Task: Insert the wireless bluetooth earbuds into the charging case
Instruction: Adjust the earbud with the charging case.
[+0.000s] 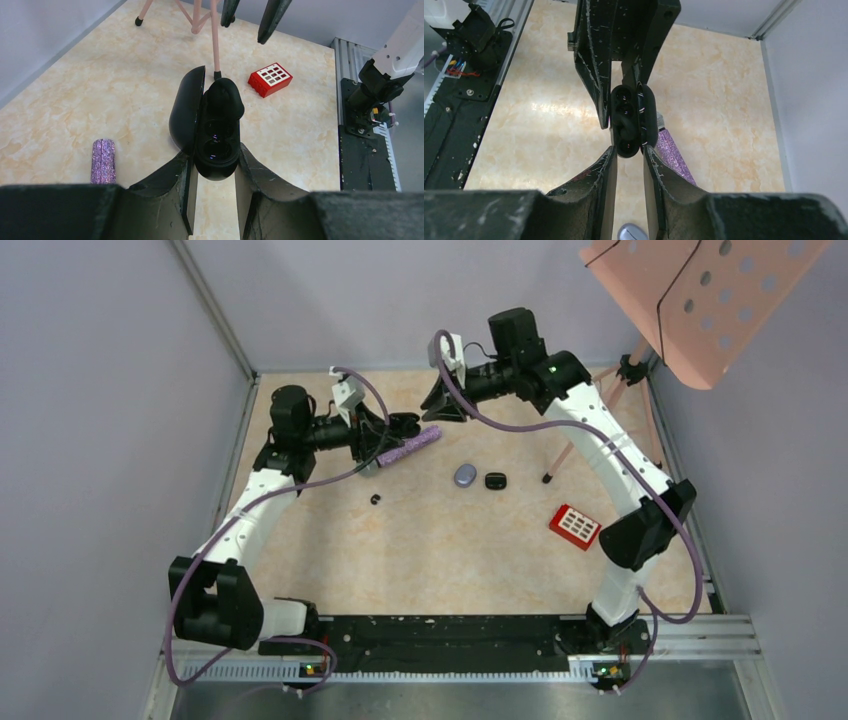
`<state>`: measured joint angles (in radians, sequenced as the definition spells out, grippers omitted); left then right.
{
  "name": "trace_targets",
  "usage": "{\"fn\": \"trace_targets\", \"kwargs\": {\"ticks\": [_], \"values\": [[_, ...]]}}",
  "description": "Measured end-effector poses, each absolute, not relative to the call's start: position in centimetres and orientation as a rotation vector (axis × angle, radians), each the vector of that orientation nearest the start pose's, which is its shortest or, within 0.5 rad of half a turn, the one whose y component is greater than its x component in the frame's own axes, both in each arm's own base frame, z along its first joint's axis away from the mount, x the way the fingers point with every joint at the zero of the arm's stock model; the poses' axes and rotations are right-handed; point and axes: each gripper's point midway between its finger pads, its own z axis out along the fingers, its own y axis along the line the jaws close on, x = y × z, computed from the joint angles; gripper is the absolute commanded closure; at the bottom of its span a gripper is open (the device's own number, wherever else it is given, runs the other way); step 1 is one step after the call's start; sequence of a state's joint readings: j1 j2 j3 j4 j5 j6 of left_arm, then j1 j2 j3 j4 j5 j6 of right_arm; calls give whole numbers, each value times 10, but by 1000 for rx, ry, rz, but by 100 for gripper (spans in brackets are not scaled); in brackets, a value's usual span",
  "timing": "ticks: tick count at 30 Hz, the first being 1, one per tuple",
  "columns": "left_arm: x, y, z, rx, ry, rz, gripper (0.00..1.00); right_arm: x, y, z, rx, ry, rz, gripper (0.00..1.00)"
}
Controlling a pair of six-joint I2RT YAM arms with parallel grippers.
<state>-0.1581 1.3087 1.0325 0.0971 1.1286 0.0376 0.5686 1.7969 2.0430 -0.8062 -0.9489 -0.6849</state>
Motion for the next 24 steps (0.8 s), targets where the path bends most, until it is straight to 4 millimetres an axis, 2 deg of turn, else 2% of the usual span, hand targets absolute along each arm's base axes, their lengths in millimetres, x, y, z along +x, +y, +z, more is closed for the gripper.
{"fn": "trace_targets", "kwargs": {"ticks": [7,18,24], "values": [[313,-210,289,986,1470,-1070,100,296,364,351,-1646,1174,913,70],[308,-214,291,1000,1462,-1083,100,300,371,339,-1677,1171,871,67],[306,-214,289,1001,1474,-1099,100,300,376,334,-1695,1166,853,74]]}}
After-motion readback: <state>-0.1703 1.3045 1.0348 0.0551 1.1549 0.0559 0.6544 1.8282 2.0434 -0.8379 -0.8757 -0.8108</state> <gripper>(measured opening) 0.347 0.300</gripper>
